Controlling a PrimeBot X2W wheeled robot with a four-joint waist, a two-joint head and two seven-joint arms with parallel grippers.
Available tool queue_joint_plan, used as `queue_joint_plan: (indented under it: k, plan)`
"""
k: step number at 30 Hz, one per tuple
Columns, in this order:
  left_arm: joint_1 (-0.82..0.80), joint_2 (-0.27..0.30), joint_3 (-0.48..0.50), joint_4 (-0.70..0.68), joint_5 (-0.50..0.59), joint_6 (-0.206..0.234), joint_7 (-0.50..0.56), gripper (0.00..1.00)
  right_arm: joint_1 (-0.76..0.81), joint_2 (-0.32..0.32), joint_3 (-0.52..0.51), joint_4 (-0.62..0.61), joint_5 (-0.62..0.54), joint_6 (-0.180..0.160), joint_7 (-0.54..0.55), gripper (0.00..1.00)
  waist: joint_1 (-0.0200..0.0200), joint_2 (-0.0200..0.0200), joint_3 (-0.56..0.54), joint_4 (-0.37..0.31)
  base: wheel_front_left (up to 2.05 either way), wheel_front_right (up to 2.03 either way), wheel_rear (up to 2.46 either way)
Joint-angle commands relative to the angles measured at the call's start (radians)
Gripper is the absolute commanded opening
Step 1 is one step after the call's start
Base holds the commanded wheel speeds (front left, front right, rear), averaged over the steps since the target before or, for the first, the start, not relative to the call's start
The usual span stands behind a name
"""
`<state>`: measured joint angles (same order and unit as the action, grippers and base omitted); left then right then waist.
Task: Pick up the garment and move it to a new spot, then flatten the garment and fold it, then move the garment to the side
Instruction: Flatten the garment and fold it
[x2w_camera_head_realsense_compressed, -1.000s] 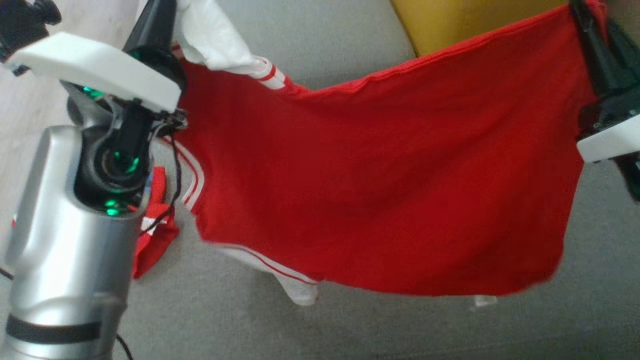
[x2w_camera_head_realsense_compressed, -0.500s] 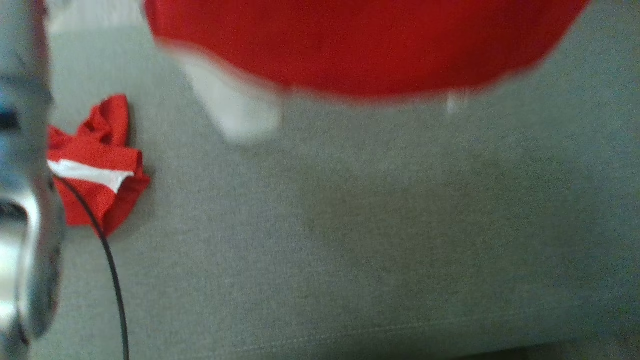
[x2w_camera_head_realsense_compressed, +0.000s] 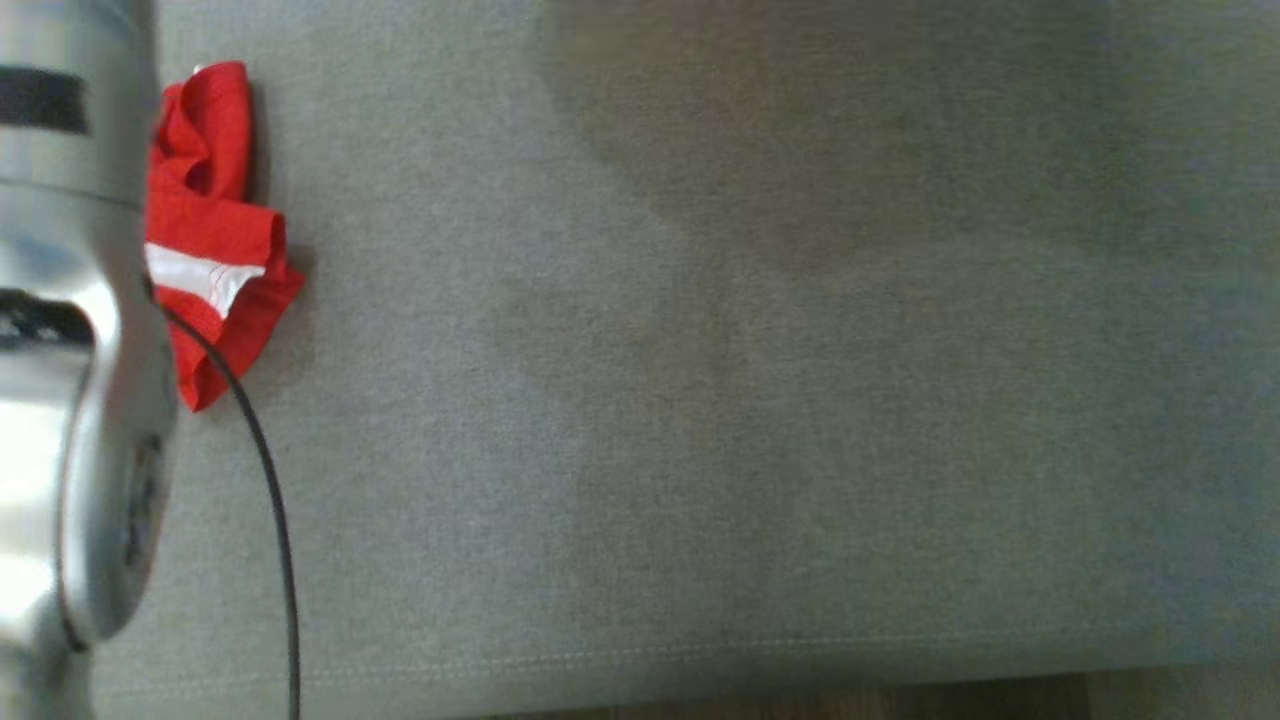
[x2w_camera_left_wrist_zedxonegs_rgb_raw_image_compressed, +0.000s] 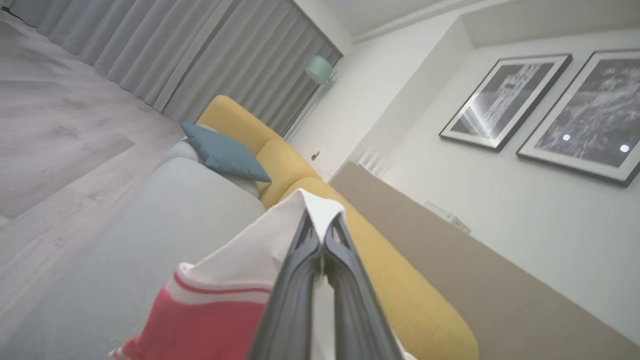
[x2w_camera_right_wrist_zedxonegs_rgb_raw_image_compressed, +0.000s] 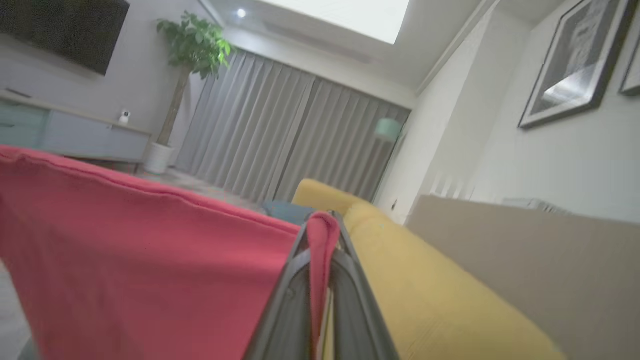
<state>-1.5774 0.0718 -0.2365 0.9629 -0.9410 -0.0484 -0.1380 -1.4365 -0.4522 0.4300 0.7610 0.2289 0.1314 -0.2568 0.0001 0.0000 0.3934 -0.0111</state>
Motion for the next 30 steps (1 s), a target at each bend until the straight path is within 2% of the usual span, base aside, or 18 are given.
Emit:
queue_joint_plan:
  k: [1, 7, 13, 23, 26, 27, 30]
  plan:
    - [-0.006, 0.034, -0.01, -0.018, 0.015, -0.015, -0.011, 0.0, 0.063, 0.01, 0.003, -0.022, 0.01, -0.001, -0.005, 0.0, -0.0001, 0.0, 0.01, 0.011, 0.0, 0.0, 0.0]
    - [0.155, 0.026, -0.073, 0.02, 0.029, -0.067, -0.023, 0.0, 0.289, -0.014, 0.112, -0.033, 0.111, -0.001, -0.005, 0.0, -0.0001, 0.0, -0.015, 0.028, 0.0, 0.0, 0.0]
    - [0.392, 0.074, -0.157, -0.01, 0.042, -0.081, -0.003, 0.0, 0.474, -0.075, 0.27, -0.054, 0.261, -0.001, -0.005, 0.0, -0.0001, 0.0, -0.11, 0.036, 0.0, 0.0, 0.0]
    - [0.835, 0.224, -0.324, -0.262, -0.014, -0.082, 0.146, 0.0, 0.632, -0.244, 0.647, -0.112, 0.487, -0.001, 0.03, 0.0, -0.0001, 0.0, -0.267, 0.047, 0.0, 0.0, 0.0]
    - [0.9, 0.251, -0.345, -0.321, -0.029, -0.082, 0.182, 0.0, 0.646, -0.279, 0.7, -0.125, 0.531, -0.001, 0.045, 0.0, -0.0001, 0.0, -0.289, 0.05, 0.0, 0.0, 0.0]
    - [0.958, 0.276, -0.359, -0.375, -0.044, -0.082, 0.223, 0.0, 0.655, -0.309, 0.74, -0.137, 0.572, -0.001, 0.053, 0.0, -0.0001, 0.0, -0.308, 0.053, 0.0, 0.0, 0.0]
    - [1.009, 0.302, -0.367, -0.432, -0.06, -0.078, 0.264, 0.0, 0.659, -0.332, 0.775, -0.15, 0.601, -0.001, 0.058, 0.0, -0.0001, 0.0, -0.324, 0.053, 0.0, 0.0, 0.0]
